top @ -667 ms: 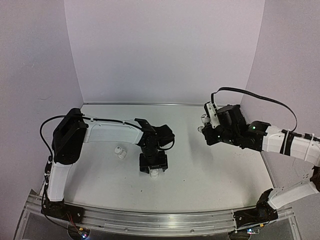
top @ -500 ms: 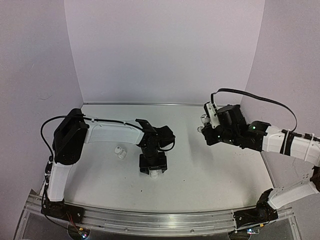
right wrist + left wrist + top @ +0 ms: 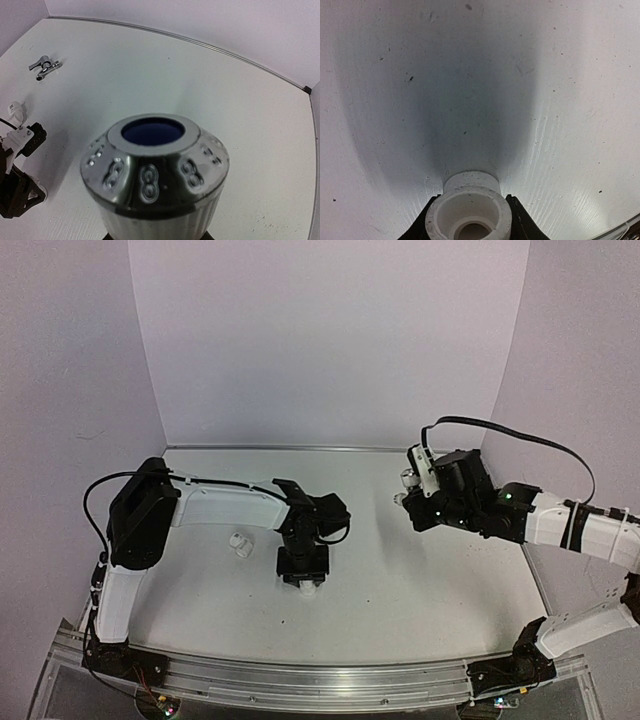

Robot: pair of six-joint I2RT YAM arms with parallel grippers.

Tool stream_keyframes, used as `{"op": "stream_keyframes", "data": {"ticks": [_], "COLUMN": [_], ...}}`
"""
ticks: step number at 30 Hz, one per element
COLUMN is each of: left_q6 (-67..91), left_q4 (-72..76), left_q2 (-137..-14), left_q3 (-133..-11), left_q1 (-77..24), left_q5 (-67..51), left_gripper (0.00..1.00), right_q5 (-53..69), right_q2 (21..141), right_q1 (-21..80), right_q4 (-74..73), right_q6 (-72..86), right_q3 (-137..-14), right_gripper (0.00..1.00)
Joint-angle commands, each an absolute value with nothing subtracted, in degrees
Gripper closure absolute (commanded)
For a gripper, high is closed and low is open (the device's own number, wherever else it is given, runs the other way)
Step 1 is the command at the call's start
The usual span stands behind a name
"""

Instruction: Install the water faucets

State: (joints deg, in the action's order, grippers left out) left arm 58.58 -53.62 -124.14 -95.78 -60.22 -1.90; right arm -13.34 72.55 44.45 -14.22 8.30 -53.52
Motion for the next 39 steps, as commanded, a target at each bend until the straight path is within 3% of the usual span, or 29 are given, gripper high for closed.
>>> {"op": "stream_keyframes", "data": {"ticks": [1, 7, 16, 25, 39], "left_q6": [53.25, 46.06, 27.79, 29.12, 35.74], "left_q4": [-50.46, -43.00, -32.26, -29.27, -20.39], "left_q2": [-118.46, -111.23, -95.77, -90.99, -88.21], "left_q3": [-95.84, -87.02, -80.04, -82.83, -88.46], "left_q1": [-59.20, -53.70, -41.52, -30.22, -29.04], "left_q5": [0.53, -6.41, -30.93, -62.88, -74.92], "left_gripper": [0.75, 1.00, 1.00, 1.00, 1.00], "right_q5": [-14.63, -16.25, -0.15, 16.34, 33.14], "right_q2": [71.15, 71.36, 76.48, 77.85, 83.71], "right_q1": [44.82, 44.82, 44.82, 44.82, 44.82], "right_q4": [-11.85, -11.17, -5.45, 7.69, 27.27], "right_q6": [6.99, 6.67, 3.28, -7.12, -18.10], "right_q3": [-53.41, -55.23, -59.26, -60.07, -63.57], "right_gripper": [1.00, 1.00, 1.00, 1.00, 1.00]}}
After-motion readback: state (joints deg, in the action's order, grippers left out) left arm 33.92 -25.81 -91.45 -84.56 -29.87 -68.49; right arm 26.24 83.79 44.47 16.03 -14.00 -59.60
